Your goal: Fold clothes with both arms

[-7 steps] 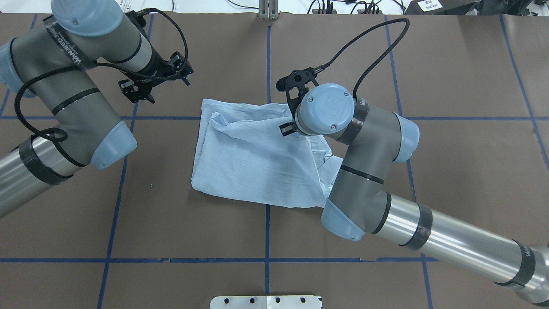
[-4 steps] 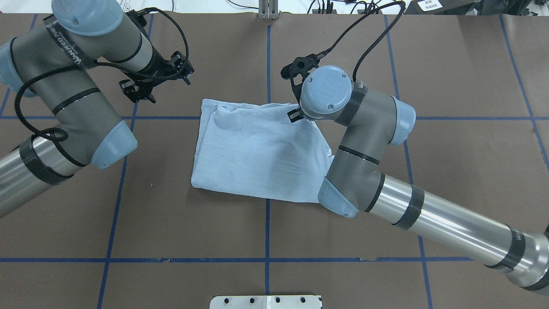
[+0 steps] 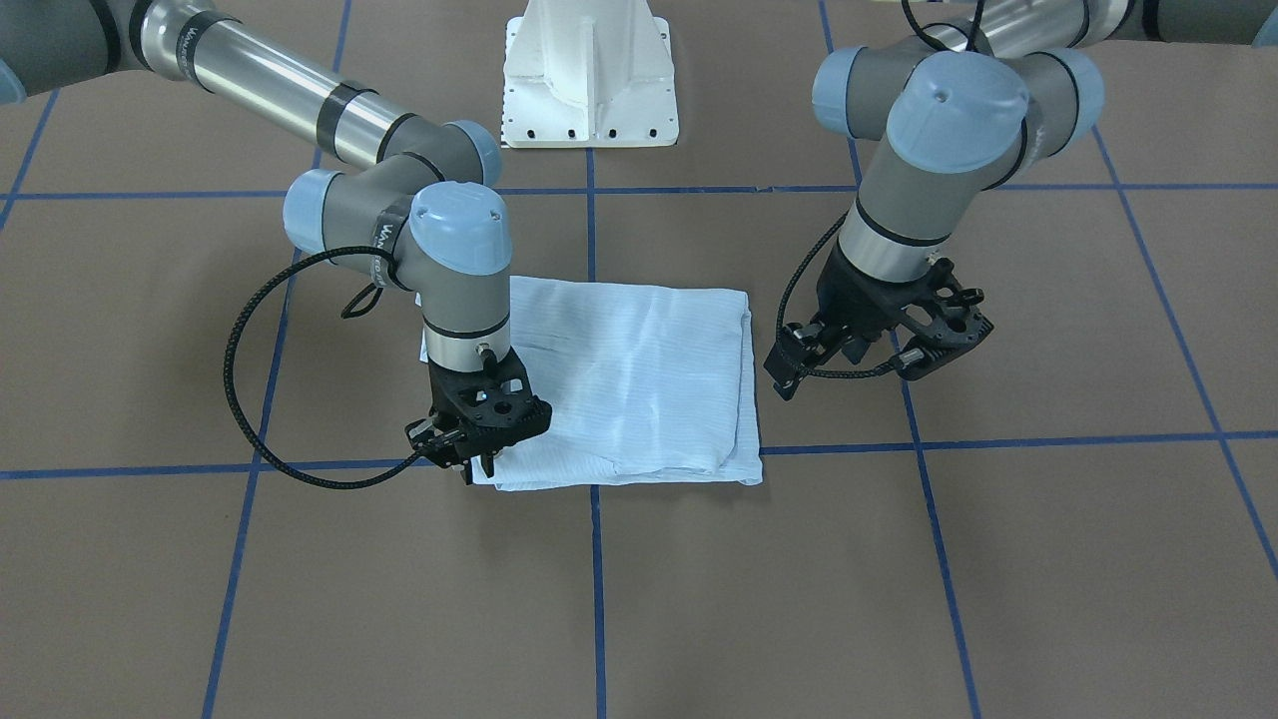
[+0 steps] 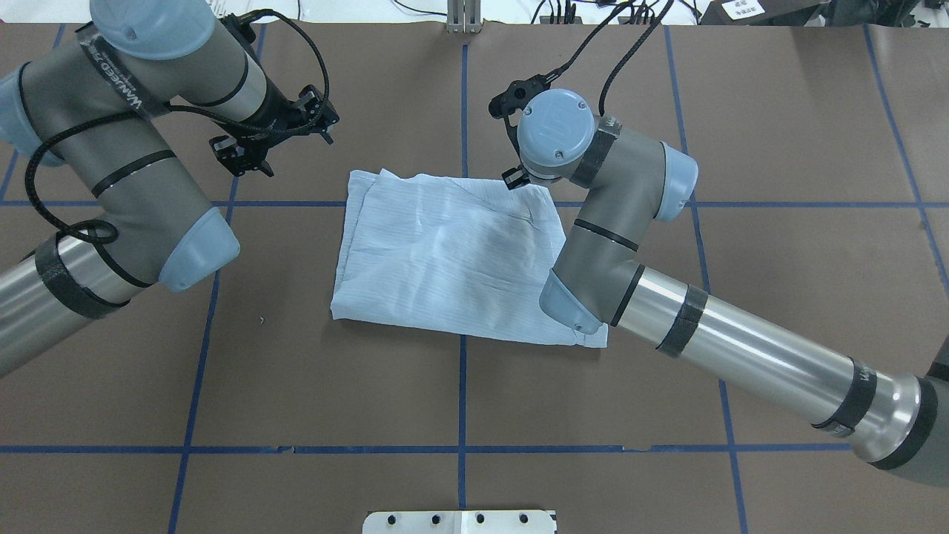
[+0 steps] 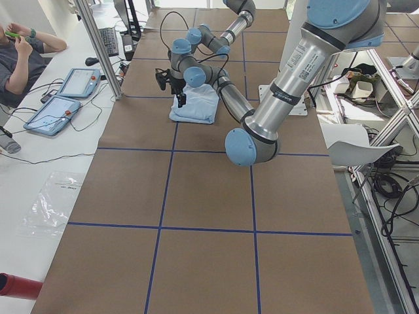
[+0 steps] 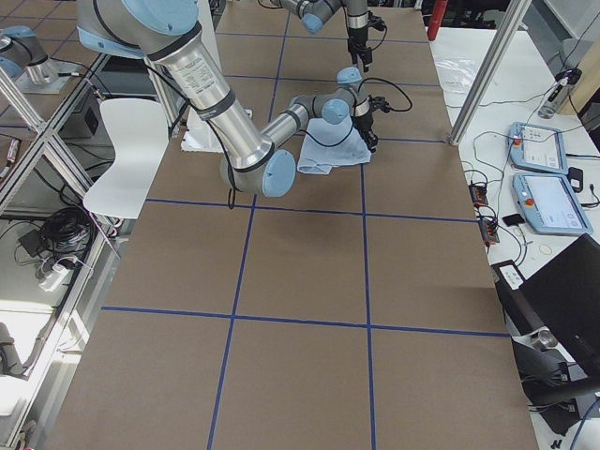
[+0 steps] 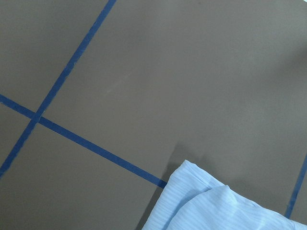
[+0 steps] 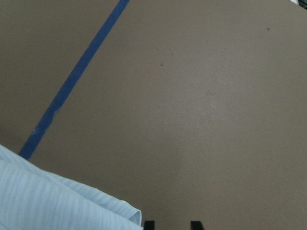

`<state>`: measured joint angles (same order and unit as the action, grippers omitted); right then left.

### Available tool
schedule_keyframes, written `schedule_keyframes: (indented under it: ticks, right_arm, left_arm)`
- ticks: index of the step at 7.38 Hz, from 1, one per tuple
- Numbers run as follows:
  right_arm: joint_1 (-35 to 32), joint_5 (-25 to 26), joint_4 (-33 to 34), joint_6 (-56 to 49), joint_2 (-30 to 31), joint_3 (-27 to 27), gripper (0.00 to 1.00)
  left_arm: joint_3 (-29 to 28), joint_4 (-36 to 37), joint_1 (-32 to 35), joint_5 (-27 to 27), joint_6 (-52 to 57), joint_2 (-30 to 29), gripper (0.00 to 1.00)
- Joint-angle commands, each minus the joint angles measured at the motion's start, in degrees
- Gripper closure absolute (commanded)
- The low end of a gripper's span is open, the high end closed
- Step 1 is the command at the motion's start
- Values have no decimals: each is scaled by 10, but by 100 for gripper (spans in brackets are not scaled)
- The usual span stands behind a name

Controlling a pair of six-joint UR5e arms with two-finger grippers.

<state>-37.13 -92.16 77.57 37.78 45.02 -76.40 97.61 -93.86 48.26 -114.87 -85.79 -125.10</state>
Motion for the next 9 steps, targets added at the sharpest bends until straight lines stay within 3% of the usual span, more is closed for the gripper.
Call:
schedule_keyframes:
  ticks: [1,3,5,9]
  right_arm:
    - [-41,-99,7,-4,8,-2,0]
    - [-129,-232,28,-31,61,-47,0]
    - [-212,-282,53,-162,172,-123,0]
    - [-383,-412,159,-404,292,-159,0]
  left_arm:
    - [24,5,4,1,45,9,0]
    - [70,8,33,2,165,69,0]
    - [79,8,108,-1,355,134,0]
    - [59,-4,278,-50,733,270,0]
